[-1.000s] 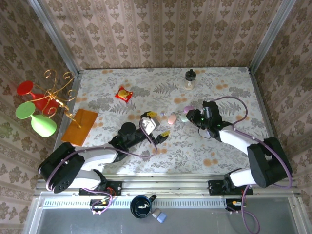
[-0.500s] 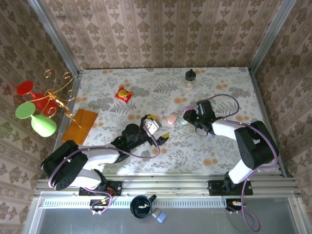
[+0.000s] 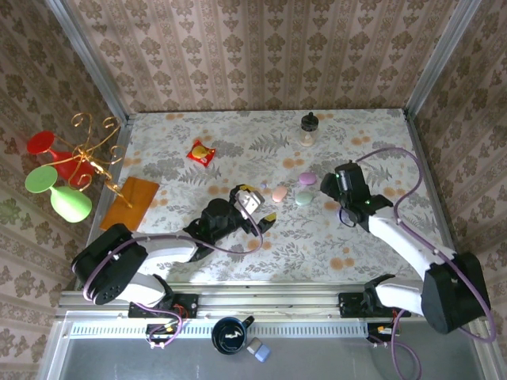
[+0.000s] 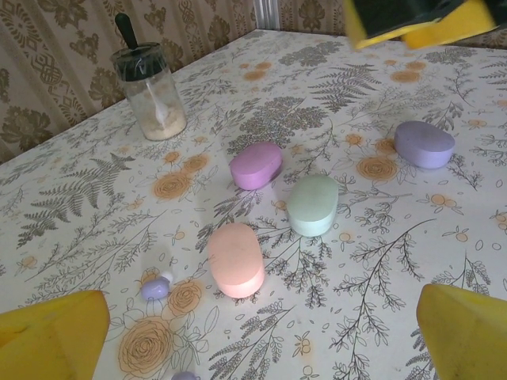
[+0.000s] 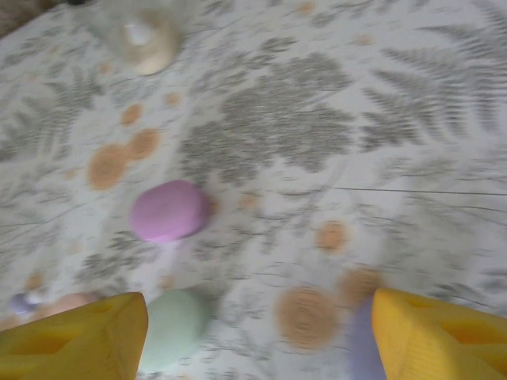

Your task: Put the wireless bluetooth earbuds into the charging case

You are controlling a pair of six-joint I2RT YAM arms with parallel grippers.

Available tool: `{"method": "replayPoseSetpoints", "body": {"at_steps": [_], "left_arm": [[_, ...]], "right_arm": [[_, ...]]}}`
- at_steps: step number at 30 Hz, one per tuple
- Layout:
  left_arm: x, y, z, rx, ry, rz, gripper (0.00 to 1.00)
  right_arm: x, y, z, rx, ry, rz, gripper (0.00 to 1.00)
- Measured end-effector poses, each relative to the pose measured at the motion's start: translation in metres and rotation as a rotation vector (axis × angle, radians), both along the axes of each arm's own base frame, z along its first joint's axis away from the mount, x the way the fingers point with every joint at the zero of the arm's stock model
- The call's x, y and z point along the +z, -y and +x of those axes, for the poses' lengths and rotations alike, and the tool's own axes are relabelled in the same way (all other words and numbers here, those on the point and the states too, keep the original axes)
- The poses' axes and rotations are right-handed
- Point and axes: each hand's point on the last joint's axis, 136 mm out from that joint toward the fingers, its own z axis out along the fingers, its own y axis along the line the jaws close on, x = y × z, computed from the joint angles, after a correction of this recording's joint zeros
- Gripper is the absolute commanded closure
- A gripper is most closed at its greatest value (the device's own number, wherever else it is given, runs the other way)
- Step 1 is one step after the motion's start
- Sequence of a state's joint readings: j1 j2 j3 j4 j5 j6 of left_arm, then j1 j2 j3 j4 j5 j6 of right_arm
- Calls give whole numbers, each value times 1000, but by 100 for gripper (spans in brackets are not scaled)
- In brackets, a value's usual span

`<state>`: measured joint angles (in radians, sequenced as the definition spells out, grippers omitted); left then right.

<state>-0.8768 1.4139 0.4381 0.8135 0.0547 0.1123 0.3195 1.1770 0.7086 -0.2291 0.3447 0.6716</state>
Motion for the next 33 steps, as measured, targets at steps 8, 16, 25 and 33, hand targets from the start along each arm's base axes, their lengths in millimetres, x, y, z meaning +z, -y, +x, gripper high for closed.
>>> {"method": "replayPoseSetpoints", "body": {"at_steps": [8,16,25,33], "left_arm": [[7,11,9,-1,7,-9,0],[6,12,9,-4,5,-9,0],[6,12,9,-4,5,-9,0],[2,10,7,-3,-1,-6,0]], "right_arm": [[-48,28,-44,-41,-193,-141,23],[-79,24,-48,-14,-305,-171,24],[-99,14,-37,13,-372,-174,33],[-111,10,-30,21,-408,-181,50]]}}
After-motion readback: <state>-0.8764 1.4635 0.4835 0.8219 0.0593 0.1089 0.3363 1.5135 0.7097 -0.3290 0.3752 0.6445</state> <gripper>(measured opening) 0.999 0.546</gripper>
